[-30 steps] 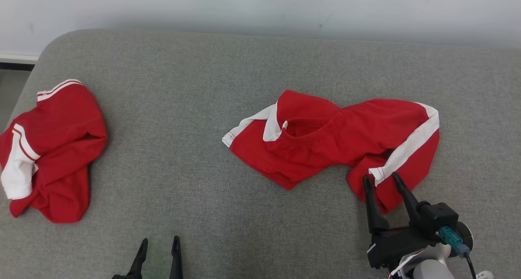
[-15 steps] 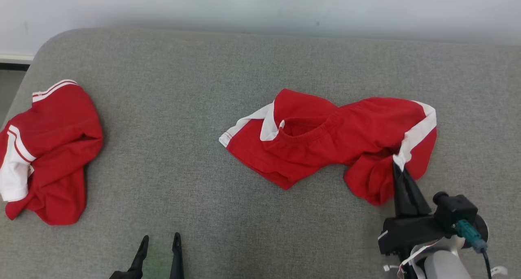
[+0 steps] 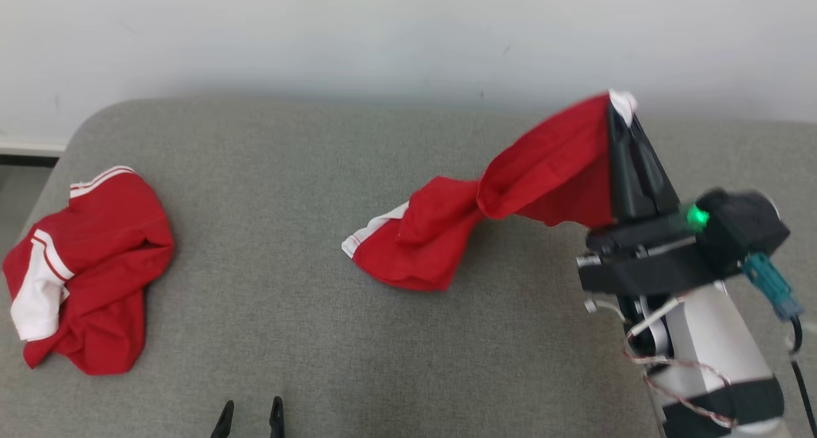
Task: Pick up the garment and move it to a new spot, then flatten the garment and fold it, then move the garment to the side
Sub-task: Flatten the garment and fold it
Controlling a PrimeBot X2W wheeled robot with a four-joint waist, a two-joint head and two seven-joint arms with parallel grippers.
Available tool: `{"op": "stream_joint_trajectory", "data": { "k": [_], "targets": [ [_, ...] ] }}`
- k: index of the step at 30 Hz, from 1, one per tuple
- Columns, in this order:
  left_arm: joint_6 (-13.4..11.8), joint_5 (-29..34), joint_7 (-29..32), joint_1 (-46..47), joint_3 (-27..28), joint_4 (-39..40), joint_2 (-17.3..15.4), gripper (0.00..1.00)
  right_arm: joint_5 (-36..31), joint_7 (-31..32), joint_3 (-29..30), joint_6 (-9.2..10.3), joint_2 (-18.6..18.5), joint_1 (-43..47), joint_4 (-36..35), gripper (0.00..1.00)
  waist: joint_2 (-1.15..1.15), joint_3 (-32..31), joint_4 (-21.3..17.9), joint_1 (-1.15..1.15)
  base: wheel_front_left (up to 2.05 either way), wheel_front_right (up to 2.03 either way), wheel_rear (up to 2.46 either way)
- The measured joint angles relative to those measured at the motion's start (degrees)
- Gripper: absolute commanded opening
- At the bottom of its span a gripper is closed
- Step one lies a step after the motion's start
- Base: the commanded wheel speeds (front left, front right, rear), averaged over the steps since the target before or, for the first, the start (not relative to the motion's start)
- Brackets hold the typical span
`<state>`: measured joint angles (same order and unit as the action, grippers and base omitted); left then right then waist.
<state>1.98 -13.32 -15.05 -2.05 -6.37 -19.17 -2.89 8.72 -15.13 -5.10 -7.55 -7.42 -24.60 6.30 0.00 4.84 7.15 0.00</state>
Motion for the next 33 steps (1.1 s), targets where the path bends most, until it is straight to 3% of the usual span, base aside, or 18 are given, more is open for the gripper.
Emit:
{"op": "stream_joint_trajectory", "data": {
  "k": [8, 13, 19, 28, 29, 30, 31, 33],
  "targets": [
    [1.05, 0.44, 0.00, -1.64, -0.65, -0.96, -0.01, 1.00, 2.74, 0.00, -10.51, 0.00, -0.97, -12.44, 3.32, 0.00, 0.00, -3.69, 2.12, 0.00, 0.00, 0.00, 0.00],
    [1.03, 0.36, 0.00, -2.66, -0.79, -1.63, -0.01, 1.00, 5.17, -0.01, -12.26, 0.00, 0.31, -17.95, 1.68, 0.00, 0.00, -4.42, 5.20, 0.00, 0.00, 0.00, 0.00],
    [0.86, 0.09, 0.00, -3.60, -0.36, -2.08, -0.01, 1.00, 5.58, -0.01, -10.39, 0.00, 0.22, -18.66, 2.99, 0.00, 0.00, -4.23, 7.67, 0.00, 0.00, 0.00, 0.00],
    [0.38, -0.54, 0.00, -2.04, -2.24, -1.97, -0.01, 1.00, -2.14, 0.01, 2.03, 0.00, -4.37, -13.37, 25.09, 0.00, 0.00, -1.92, 6.79, 0.00, 0.00, 0.00, 0.00],
    [0.36, -0.54, 0.00, -1.83, -2.42, -1.91, -0.01, 1.00, -2.88, 0.00, 3.41, 0.00, -4.69, -12.77, 27.53, 0.39, 0.00, -1.65, 6.60, 0.00, 0.00, 0.00, 0.00],
    [0.31, -0.54, 0.00, -1.50, -2.58, -1.91, -0.01, 1.00, -3.77, 0.02, 4.87, 0.00, -5.08, -12.14, 29.66, 0.94, 0.00, -1.40, 6.38, 0.01, 0.00, 0.00, 0.00],
    [0.29, -0.53, 0.00, -1.19, -2.71, -1.78, -0.01, 1.00, -4.32, 0.03, 6.44, 0.00, -5.20, -11.44, 30.72, 1.00, 0.00, -1.19, 6.14, 0.01, 0.00, 0.00, 0.00],
    [0.21, -0.52, 0.00, -0.93, -2.83, -1.59, 0.01, 1.00, -5.43, 0.01, 8.37, 0.00, -5.36, -10.27, 31.23, 1.00, 0.00, -0.89, 5.61, 0.01, 0.00, 0.00, 0.00]
  ]
}}
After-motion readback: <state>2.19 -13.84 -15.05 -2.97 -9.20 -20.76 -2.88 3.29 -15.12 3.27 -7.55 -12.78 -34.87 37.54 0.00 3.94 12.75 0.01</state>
